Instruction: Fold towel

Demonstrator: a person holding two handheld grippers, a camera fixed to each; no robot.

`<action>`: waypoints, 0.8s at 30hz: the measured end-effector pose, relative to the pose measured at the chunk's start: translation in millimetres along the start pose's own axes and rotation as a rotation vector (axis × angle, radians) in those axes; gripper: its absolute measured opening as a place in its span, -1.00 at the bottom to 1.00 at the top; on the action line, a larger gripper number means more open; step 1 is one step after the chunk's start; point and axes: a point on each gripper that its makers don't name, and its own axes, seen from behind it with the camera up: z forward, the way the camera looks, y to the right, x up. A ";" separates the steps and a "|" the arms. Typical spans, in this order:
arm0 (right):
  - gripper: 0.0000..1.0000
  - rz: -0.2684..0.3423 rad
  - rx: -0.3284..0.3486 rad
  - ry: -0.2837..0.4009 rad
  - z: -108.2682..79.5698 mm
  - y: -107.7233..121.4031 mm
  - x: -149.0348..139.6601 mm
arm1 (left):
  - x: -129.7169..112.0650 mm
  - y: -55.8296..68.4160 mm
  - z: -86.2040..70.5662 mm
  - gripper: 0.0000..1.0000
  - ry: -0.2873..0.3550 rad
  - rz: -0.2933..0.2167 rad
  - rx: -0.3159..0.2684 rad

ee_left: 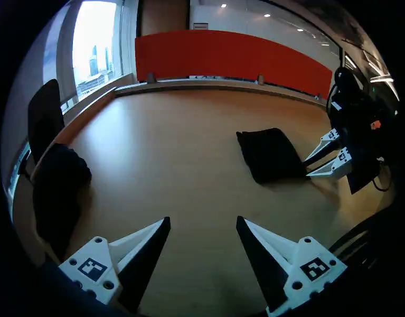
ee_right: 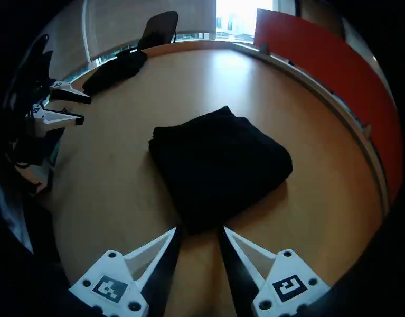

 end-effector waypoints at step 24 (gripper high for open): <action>-0.93 0.031 -0.030 0.056 -13.1 11.3 19.1 | 0.6 -0.8 0.9 0.85 -0.002 0.000 -0.005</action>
